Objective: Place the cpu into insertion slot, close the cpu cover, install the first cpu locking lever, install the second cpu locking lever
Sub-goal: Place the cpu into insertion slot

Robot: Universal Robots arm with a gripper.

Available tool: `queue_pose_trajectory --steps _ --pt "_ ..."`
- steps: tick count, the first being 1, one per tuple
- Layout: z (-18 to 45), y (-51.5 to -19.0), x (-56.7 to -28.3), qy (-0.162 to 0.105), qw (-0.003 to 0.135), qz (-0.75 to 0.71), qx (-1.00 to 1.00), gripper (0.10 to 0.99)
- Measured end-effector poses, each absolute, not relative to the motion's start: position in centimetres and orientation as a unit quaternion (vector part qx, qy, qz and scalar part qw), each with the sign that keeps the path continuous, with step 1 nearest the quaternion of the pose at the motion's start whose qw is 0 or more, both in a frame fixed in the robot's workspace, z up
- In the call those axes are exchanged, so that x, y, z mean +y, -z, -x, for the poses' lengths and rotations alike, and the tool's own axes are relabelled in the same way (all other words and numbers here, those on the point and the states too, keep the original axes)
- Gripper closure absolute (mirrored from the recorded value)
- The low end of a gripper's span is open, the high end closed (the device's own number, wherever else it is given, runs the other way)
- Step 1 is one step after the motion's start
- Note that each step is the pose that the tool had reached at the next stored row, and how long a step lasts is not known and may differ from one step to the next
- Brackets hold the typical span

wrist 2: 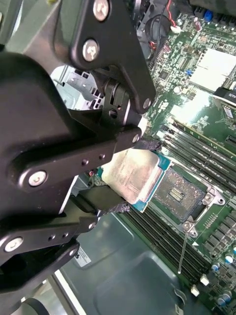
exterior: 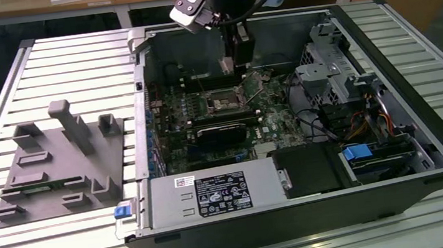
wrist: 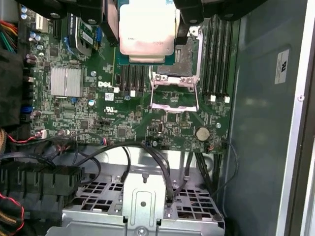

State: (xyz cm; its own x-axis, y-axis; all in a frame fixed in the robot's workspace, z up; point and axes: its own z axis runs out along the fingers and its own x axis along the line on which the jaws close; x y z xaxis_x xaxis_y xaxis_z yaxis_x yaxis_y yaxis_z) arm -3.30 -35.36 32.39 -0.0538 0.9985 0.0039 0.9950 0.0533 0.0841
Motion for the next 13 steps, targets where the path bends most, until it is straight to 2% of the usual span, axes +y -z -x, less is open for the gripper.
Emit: queue_pose_trajectory --steps 13 --pt "3.3 -30.5 -35.2 -0.031 0.029 -0.687 0.725 0.549"
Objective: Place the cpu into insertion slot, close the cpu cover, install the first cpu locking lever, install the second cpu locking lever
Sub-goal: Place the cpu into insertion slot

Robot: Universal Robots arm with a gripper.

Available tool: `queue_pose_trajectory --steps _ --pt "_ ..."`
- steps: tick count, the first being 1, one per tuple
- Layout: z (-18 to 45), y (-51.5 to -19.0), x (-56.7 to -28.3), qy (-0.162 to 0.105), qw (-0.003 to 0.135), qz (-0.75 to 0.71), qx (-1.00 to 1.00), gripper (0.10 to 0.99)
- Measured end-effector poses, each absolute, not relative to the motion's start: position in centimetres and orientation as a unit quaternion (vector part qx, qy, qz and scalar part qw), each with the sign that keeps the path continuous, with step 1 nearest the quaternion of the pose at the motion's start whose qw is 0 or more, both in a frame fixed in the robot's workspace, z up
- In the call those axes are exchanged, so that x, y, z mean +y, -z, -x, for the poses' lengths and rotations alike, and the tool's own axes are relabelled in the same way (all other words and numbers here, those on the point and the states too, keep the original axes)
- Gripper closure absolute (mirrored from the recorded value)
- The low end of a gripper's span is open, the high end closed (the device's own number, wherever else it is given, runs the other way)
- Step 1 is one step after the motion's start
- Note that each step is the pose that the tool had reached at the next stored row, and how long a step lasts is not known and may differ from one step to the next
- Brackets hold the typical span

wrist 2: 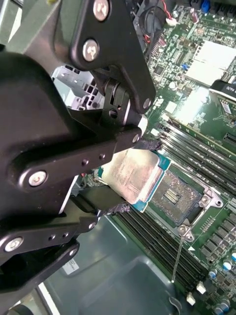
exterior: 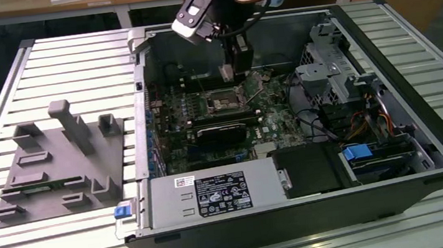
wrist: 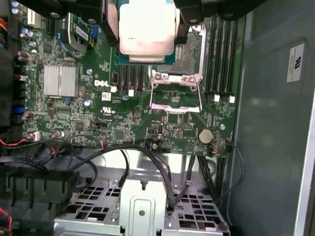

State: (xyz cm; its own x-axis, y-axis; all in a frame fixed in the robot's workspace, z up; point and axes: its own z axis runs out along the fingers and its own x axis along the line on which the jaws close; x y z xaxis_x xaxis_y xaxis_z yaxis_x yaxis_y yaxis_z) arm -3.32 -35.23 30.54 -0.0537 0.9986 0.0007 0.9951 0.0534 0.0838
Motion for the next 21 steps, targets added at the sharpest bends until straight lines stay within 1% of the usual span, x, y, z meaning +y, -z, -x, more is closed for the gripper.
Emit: queue_pose_trajectory --steps 21 --pt "3.8 -27.1 -34.4 -0.029 0.030 -0.693 0.720 0.549"
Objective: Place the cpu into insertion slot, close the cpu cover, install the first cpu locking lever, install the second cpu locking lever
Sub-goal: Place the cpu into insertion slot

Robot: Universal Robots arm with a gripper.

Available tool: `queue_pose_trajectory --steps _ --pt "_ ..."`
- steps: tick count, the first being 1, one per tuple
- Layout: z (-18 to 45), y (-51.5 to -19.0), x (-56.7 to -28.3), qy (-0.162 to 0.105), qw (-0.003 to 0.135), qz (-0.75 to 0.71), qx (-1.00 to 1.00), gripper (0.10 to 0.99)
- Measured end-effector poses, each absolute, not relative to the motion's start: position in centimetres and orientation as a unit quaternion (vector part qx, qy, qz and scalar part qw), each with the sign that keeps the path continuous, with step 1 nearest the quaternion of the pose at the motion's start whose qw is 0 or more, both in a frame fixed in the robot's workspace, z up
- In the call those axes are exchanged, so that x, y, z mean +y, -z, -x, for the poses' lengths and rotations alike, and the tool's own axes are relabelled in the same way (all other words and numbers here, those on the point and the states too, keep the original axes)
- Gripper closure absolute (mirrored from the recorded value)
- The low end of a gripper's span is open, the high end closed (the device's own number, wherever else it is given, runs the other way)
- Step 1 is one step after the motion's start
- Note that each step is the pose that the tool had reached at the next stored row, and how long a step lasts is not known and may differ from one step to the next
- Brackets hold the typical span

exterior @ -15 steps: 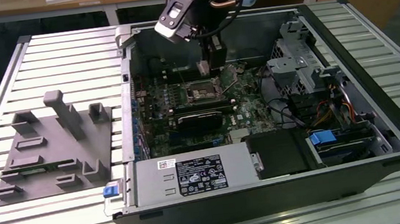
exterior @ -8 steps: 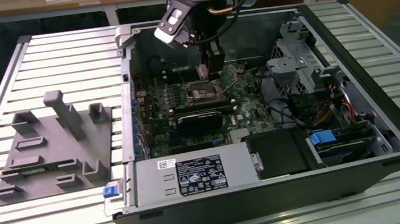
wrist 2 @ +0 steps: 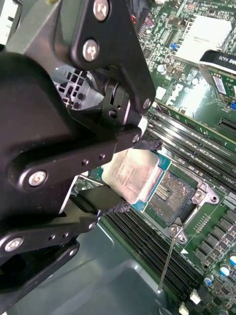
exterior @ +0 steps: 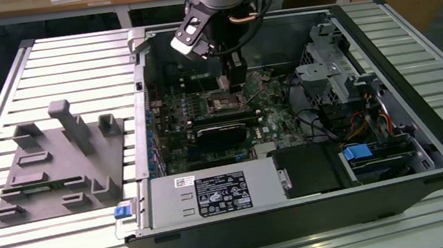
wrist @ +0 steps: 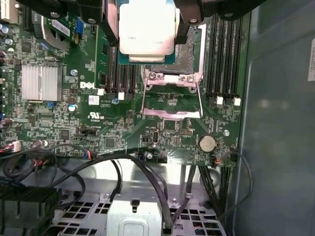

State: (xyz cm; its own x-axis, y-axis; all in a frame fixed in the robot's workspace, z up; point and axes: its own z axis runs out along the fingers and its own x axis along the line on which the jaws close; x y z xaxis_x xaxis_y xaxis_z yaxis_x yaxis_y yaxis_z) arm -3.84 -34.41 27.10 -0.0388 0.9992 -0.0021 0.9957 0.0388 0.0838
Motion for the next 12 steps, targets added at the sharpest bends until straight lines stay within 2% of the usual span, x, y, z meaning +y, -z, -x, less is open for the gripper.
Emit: queue_pose_trajectory --steps 12 --pt "4.02 -25.98 -34.12 -0.029 0.030 -0.693 0.720 0.549"
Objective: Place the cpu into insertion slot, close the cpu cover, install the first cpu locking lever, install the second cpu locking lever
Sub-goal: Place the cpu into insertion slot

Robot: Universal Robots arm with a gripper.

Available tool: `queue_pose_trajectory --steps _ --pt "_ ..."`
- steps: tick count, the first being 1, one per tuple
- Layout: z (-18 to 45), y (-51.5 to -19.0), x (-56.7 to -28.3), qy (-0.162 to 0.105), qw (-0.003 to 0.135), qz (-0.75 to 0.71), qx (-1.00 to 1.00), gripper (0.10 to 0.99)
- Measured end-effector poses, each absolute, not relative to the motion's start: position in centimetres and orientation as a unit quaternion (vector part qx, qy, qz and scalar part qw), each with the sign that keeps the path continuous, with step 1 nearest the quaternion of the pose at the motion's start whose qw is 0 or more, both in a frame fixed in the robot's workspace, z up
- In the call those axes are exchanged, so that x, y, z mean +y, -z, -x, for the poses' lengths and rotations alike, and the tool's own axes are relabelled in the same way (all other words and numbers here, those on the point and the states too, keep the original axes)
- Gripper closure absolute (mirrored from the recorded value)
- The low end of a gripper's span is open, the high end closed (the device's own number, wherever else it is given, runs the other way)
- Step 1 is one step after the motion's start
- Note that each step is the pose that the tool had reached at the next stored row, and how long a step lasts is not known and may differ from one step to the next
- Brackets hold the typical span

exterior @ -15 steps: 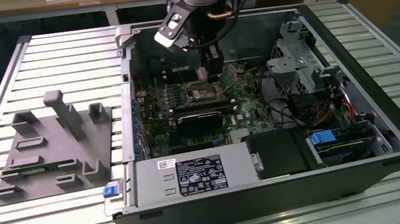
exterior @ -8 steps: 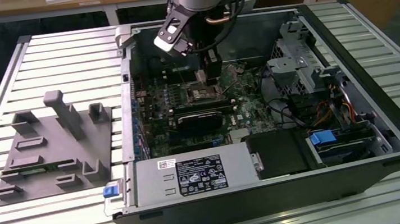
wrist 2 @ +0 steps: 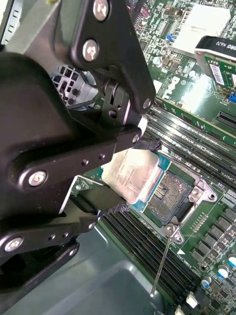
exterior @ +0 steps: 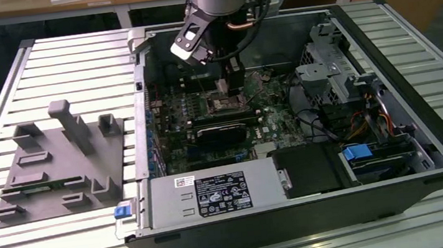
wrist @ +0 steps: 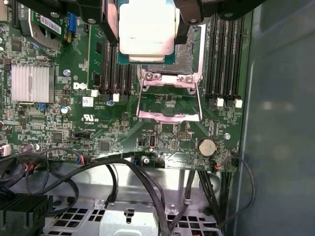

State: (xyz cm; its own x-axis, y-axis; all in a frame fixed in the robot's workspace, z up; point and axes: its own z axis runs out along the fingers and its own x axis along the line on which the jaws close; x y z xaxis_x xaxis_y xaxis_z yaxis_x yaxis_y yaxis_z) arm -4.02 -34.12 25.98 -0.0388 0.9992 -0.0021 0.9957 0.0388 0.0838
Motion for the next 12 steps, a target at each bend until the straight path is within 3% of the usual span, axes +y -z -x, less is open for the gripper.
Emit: queue_pose_trajectory --steps 12 --pt "4.1 -24.7 -33.3 -0.029 0.030 -0.693 0.719 0.549"
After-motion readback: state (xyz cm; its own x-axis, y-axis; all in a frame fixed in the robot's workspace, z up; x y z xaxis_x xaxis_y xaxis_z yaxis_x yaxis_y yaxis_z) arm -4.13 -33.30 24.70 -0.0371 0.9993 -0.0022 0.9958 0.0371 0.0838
